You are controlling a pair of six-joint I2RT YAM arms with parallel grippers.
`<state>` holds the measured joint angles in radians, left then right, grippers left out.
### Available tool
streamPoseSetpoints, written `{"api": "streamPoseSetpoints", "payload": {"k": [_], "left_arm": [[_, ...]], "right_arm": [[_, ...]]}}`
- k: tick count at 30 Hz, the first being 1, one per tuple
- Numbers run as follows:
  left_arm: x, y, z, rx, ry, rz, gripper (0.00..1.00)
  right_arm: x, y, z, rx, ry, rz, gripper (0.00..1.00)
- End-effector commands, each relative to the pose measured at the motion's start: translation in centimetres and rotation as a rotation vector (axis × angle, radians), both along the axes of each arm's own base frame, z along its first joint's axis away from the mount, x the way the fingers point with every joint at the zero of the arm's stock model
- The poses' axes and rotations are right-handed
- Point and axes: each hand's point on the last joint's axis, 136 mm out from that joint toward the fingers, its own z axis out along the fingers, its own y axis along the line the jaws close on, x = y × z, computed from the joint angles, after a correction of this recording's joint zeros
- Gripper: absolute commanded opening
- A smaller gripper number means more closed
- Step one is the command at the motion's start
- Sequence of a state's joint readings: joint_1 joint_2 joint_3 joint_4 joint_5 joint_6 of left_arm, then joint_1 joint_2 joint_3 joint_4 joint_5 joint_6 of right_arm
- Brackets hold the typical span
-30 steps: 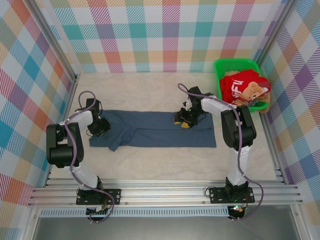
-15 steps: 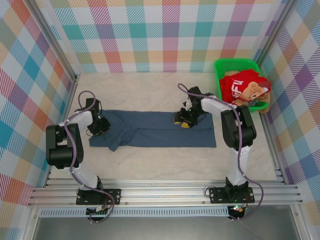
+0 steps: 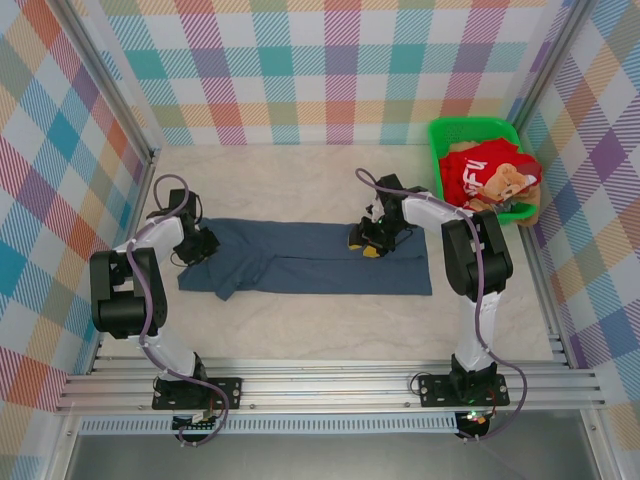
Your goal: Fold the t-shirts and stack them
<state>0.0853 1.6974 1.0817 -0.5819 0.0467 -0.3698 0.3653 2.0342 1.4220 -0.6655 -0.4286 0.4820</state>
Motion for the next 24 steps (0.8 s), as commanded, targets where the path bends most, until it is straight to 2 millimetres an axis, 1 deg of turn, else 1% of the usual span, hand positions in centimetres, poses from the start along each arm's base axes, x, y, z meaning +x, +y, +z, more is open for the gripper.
{"api": "streamPoseSetpoints", "payload": {"k": [1, 3, 8, 13, 21, 24], "left_arm": [[-0.1, -0.5, 0.6, 0.006, 0.017, -0.022, 0.2], [-0.1, -0.7, 0.6, 0.004, 0.019, -0.027, 0.22], [0.0, -1.3, 0.4, -0.004, 0.024, -0.042, 0.21], [-0.1, -1.4, 0.2, 0.0, 0.029, -0.041, 0.14], [0.4, -0.4, 0.9, 0.054, 0.025, -0.043, 0.01], [1.1, -0.2, 1.6, 0.064, 0.008, -0.039, 0.0]], "right_arm": [[-0.2, 0.0, -0.5, 0.012, 0.02, 0.004, 0.47], [-0.3, 0.0, -0.6, 0.013, 0.021, 0.004, 0.47], [-0.5, -0.1, -0.7, 0.01, 0.025, 0.004, 0.47], [-0.6, -0.2, -0.7, 0.01, 0.026, 0.006, 0.47], [-0.8, -0.4, -1.2, -0.003, 0.043, 0.004, 0.46], [-1.1, -0.6, -1.7, -0.02, 0.058, 0.002, 0.45]]}}
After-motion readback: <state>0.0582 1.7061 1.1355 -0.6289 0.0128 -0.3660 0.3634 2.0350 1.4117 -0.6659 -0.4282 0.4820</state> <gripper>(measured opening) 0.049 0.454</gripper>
